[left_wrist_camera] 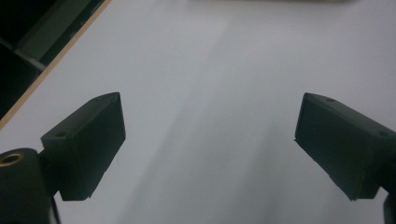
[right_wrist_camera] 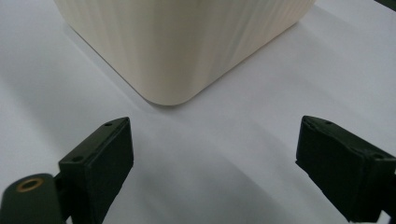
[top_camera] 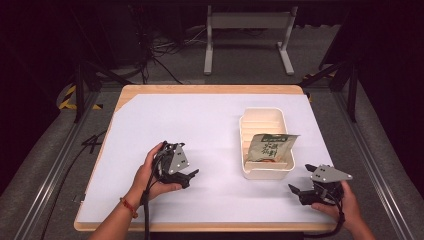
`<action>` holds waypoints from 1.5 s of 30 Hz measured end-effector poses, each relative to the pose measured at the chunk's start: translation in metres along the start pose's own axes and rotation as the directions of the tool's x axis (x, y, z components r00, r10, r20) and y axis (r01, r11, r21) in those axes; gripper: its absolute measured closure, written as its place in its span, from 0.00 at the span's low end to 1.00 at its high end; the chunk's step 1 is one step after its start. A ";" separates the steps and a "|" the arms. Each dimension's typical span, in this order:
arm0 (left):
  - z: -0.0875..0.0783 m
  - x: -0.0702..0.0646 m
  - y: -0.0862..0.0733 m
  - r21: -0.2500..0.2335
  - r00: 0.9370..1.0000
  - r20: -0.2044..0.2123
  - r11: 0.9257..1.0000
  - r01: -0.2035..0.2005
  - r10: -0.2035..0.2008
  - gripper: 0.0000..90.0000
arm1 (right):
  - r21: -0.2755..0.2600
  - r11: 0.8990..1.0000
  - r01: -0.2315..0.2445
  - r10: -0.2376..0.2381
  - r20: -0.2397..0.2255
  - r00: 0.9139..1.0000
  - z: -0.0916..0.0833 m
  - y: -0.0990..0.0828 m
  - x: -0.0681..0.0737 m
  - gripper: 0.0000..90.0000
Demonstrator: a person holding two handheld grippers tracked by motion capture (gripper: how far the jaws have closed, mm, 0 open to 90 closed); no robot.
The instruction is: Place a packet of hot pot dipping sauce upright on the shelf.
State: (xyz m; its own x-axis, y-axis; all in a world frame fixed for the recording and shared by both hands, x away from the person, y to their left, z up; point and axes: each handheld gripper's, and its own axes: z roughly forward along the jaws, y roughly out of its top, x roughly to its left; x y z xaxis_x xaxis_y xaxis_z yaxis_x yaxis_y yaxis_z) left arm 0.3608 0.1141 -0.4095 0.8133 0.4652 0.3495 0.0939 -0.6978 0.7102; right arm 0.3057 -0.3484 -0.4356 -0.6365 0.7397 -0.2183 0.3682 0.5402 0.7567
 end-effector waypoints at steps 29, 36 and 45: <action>-0.037 0.007 -0.072 0.105 0.994 -0.085 0.991 0.079 -0.070 0.10 | -0.011 1.000 0.023 -0.023 0.016 1.000 -0.001 0.002 0.004 0.13; -0.044 0.009 -0.091 0.112 0.988 -0.082 0.984 0.139 -0.130 0.10 | -0.010 1.000 0.022 -0.022 0.016 1.000 -0.001 0.002 0.004 0.13; -0.063 0.011 -0.119 0.073 0.958 -0.080 0.957 0.281 -0.275 0.10 | -0.009 1.000 0.022 -0.022 0.014 1.000 -0.001 0.001 0.003 0.13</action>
State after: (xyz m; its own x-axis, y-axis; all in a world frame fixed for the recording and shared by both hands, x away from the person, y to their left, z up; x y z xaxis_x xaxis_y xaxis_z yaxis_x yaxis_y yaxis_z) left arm 0.3218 0.2363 -0.4513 0.7073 0.6812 0.1890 0.3600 -0.5771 0.7330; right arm 0.3038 -0.3457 -0.4350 -0.6347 0.7333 -0.2438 0.3477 0.5527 0.7574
